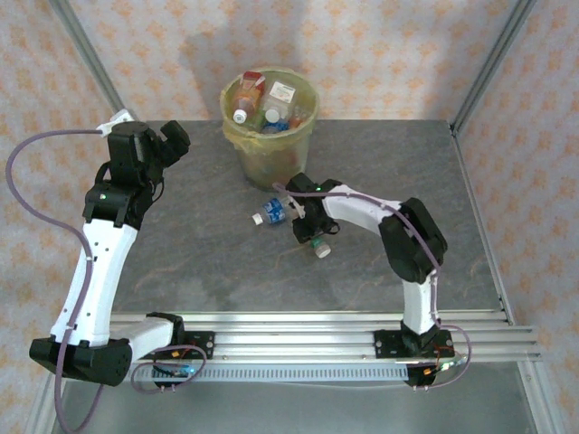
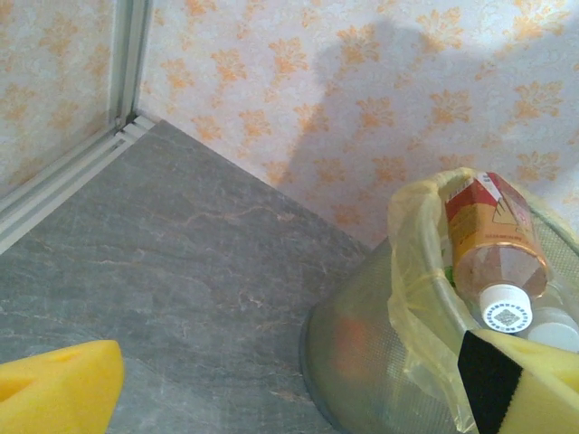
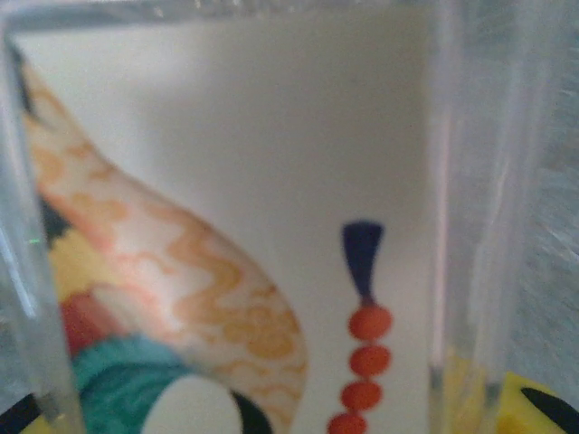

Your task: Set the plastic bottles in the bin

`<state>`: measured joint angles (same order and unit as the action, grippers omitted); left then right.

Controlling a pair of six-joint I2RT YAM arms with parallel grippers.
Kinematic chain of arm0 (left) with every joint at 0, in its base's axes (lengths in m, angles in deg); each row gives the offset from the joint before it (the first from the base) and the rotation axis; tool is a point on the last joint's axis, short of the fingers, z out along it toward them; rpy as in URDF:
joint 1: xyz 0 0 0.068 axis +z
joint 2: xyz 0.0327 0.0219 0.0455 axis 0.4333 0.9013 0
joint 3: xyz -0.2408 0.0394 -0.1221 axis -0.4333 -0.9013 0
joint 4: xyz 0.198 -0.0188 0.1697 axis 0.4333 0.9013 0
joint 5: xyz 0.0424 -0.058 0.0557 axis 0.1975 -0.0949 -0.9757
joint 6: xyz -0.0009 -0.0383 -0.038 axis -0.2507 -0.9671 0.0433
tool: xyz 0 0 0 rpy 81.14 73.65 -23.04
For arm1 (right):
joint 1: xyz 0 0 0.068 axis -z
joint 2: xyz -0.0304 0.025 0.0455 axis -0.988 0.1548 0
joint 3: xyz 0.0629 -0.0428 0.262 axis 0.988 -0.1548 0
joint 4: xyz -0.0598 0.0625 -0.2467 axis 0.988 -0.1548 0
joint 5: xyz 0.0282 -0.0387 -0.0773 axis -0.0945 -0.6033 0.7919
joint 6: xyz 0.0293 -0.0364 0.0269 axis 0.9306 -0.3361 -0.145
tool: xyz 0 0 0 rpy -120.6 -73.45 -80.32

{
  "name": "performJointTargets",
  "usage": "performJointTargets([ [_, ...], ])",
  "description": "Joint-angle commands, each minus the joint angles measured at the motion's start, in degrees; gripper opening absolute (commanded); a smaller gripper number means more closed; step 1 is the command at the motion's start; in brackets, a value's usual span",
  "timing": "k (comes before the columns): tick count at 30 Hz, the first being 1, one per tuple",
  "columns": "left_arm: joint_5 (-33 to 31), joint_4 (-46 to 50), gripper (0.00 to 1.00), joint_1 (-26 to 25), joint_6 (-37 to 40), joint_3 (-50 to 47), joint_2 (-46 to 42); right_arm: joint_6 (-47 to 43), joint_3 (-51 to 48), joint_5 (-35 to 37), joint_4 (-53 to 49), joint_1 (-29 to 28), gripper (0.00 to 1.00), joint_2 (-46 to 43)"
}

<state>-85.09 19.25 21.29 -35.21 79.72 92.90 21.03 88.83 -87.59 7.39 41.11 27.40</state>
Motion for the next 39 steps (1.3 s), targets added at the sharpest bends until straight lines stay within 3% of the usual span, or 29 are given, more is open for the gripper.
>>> performJointTargets([
  [1, -2.1, 1.3, 0.97, 0.1, 0.5, -1.0, -0.6, 4.3, -0.1, 5.2, -4.2, -0.4, 0.26, -9.3],
  [7, -2.0, 1.3, 0.97, 0.1, 0.1, -1.7, -1.0, 11.7, 10.5, 14.2, -10.2, 0.5, 0.21, -17.6],
  [13, -1.8, 0.8, 0.97, 0.1, -0.3, -2.7, -1.3, 16.9, 28.8, 14.5, -10.9, 3.9, 0.25, -15.1],
  [19, -0.8, 0.7, 0.97, 0.1, -0.5, -3.2, -0.2, 19.1, 53.0, 14.3, -12.2, 5.8, 0.25, -3.3],
  [24, 0.2, 0.3, 0.97, 0.1, -0.7, -3.3, 0.8, 18.4, 81.8, 9.8, -17.2, 7.1, 0.28, 13.3],
  [30, 1.7, -0.8, 0.97, 0.1, -1.1, -4.2, 1.8, 16.6, 78.9, 8.7, -5.7, 8.4, 0.29, 16.5],
  [39, 2.9, -1.6, 0.97, 0.0, -1.9, -4.9, 2.8, 19.4, 81.1, 8.8, 0.6, 8.9, 0.29, 22.9],
])
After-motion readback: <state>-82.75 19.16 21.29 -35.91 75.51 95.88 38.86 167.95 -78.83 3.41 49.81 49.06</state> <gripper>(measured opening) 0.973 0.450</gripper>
